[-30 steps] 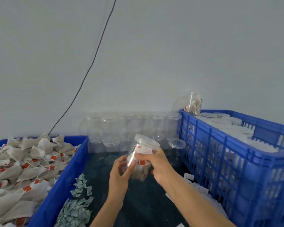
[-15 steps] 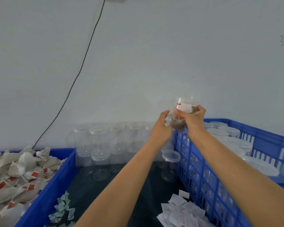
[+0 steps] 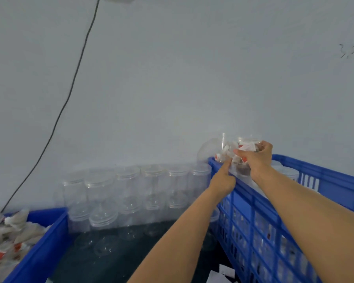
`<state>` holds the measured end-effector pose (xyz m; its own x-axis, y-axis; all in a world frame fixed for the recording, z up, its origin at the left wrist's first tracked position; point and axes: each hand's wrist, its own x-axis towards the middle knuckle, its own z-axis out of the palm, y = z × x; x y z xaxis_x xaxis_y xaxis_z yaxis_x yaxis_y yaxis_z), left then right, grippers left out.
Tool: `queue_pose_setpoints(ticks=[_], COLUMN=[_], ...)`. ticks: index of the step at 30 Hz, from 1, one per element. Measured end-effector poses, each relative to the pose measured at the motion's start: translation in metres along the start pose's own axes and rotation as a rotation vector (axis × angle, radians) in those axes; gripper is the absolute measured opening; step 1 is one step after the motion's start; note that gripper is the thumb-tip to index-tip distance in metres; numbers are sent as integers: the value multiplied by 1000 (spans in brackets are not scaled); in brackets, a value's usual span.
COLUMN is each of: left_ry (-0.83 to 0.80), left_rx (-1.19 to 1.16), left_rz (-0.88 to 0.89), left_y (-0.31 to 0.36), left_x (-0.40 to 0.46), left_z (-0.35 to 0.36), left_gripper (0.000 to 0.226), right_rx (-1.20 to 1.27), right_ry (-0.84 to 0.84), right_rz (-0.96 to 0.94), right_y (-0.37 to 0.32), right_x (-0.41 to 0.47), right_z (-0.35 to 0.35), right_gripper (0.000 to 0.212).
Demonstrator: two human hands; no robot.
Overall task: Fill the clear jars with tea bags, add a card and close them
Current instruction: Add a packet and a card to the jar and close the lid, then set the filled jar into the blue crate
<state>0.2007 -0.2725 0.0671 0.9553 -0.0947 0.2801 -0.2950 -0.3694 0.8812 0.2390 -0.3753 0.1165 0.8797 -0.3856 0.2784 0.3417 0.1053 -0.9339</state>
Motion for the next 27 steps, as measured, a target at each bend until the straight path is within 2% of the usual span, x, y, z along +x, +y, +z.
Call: queue_pose_setpoints(ticks=[3, 6, 10, 12, 15, 17, 19, 22, 27], left_ry=[25, 24, -24, -21, 17, 78, 187, 336, 524], left_rx=[-24, -1, 80, 103, 76, -7, -108, -170, -290], left_rz=[-7, -17, -37, -50, -36, -27, -56, -113, -201], left_y=[-4, -5, -4, -5, -5, -5, -7, -12, -22], left_x=[-2, -2, -8, -17, -35, -55, -80, -130, -220], left_z=[6, 3, -6, -14, -33, -51, -69, -95, -129], left_gripper=[56, 53, 51, 56, 55, 45, 36, 30, 23], right_rx=[-46, -131, -317, -395, -464, -382, -195, -5, 154], right_ry=[-13, -112, -166, -123, 11, 68, 88, -15, -239], right_rz=[25, 76, 182, 220, 165, 109, 47, 5, 238], right_y=[5, 8, 9, 6, -7, -18, -31, -35, -5], right_x=[5, 4, -3, -9, -23, -44, -76, -124, -218], right_z=[1, 2, 3, 6, 14, 21, 28, 39, 68], right_gripper=[88, 91, 74, 69, 60, 53, 38, 18, 23])
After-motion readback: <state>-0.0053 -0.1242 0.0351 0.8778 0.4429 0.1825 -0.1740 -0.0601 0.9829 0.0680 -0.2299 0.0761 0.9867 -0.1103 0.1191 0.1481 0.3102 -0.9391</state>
